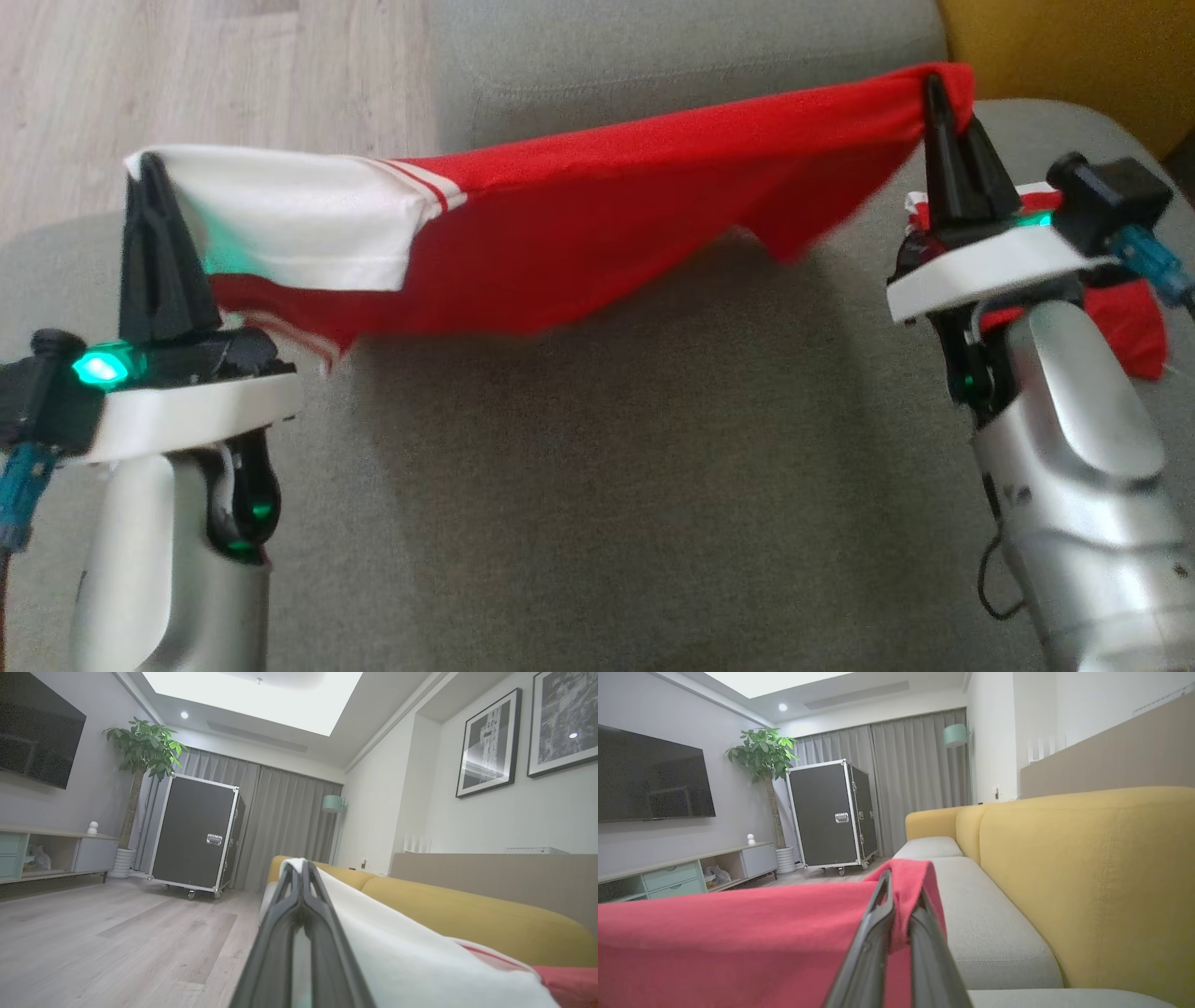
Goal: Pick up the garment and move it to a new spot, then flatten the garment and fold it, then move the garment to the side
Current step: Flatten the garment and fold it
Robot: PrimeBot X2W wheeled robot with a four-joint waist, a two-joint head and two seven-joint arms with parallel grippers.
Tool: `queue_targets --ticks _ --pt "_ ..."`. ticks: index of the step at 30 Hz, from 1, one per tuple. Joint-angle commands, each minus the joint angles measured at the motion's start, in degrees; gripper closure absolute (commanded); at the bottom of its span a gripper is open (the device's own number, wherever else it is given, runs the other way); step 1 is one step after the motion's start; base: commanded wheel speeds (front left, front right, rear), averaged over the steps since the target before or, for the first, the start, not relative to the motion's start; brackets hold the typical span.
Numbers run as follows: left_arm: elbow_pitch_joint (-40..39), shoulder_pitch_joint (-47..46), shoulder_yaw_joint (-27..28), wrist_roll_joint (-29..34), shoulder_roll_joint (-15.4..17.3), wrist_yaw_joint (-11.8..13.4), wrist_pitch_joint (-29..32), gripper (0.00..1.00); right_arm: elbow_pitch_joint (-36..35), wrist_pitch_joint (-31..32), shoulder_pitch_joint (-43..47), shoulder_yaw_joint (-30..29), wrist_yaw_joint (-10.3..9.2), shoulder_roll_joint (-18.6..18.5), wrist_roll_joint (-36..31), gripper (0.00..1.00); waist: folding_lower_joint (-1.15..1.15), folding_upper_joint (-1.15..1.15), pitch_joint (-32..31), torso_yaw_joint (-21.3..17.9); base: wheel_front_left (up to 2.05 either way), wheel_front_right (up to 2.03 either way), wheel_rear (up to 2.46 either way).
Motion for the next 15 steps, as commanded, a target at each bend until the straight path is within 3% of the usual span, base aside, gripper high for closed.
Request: queue_targets --ticks 1,9,15 --pt "-3.3 -1.6 2.6 -0.3 1.4 0.5 0.3 1.0 -3.7 0.3 0.9 0.7 -0.05 -0.1 -0.6 1.0 0.0 0.0 -0.9 -0.4 0.0 0.0 0.0" --pt "-13.9 2.8 3.8 -2.3 0.8 2.2 2.7 1.0 -19.8 4.1 10.5 -3.0 -0.05 -0.3 -1.8 1.0 0.0 0.0 -2.0 -0.5 0.0 0.0 0.0" --pt "-18.5 0.8 4.2 -4.5 1.5 2.6 7.1 1.0 -28.3 9.4 13.2 -5.1 -0.05 0.3 -3.7 1.0 0.0 0.0 -1.1 -0.7 0.0 0.0 0.0"
